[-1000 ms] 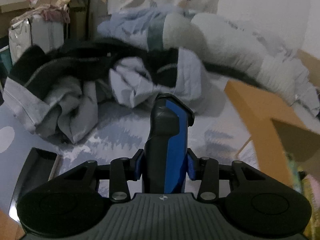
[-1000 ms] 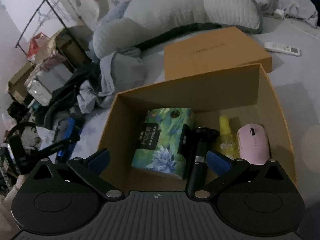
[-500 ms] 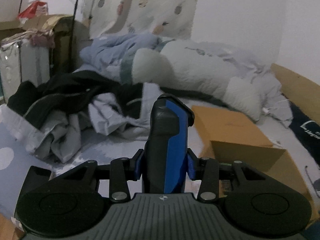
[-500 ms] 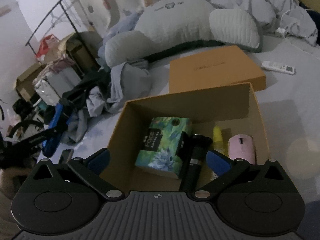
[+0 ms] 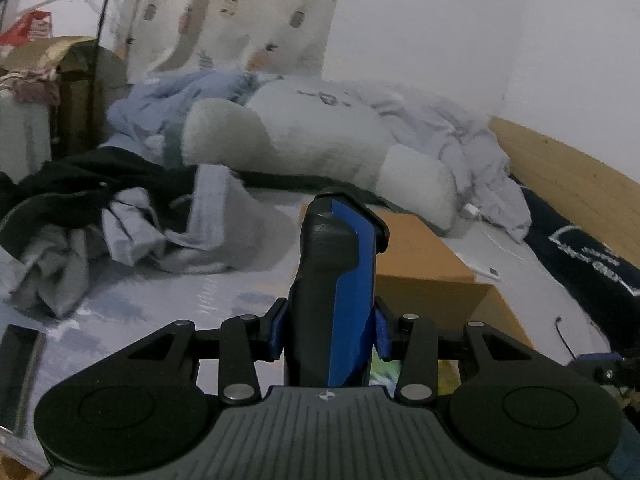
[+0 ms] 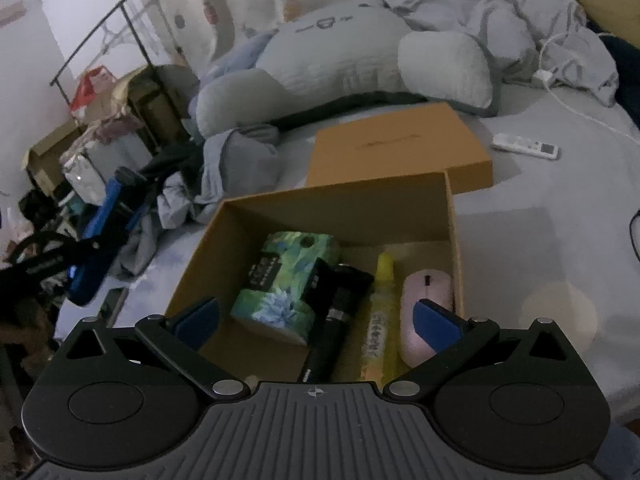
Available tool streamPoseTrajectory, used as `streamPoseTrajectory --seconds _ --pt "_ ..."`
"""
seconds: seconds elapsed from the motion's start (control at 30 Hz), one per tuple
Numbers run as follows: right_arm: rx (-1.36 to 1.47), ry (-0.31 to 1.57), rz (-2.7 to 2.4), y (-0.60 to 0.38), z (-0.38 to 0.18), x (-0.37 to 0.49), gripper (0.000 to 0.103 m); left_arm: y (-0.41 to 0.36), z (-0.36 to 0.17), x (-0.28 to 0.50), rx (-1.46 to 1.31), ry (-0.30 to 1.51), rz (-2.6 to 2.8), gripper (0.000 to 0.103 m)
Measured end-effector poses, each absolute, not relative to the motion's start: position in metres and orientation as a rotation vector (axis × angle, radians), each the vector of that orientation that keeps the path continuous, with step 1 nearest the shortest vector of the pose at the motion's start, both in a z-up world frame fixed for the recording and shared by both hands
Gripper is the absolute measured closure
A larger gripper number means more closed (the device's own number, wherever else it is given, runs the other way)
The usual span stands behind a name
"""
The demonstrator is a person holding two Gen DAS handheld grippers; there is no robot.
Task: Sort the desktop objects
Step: 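Lift the blue-handled tool with the left gripper and carry it to the box, then lower the blue-handled tool into the box and open the left gripper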
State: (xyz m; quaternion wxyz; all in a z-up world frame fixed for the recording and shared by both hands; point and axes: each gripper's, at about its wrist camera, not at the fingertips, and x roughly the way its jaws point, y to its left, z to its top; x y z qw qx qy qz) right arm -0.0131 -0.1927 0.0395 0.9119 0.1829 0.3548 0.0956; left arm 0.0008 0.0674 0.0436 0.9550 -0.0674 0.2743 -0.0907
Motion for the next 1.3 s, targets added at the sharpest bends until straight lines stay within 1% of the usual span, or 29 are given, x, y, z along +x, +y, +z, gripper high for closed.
streamPoseTrajectory --seconds 0.17,0.33,0.5,0.93,1.3 --pt "0.406 0.744 0.193 -0.207 0.031 -0.018 0.0 0.043 0.028 0.002 -0.119 0.581 -0.217 0.06" --pt "0.495 0.777 0.174 -0.219 0.017 -0.022 0.0 0.025 0.009 0.003 -0.107 0.602 -0.227 0.06" --pt "0.469 0.775 0.163 -0.218 0.013 -0.03 0.0 0.016 -0.006 0.01 -0.11 0.638 -0.227 0.06" --pt "0.483 0.773 0.158 -0.226 0.008 -0.039 0.0 -0.005 -0.018 0.048 -0.095 0.702 -0.193 0.06" --pt "0.443 0.779 0.141 -0.229 0.004 -0.036 0.0 -0.011 -0.033 0.082 -0.07 0.798 -0.118 0.061"
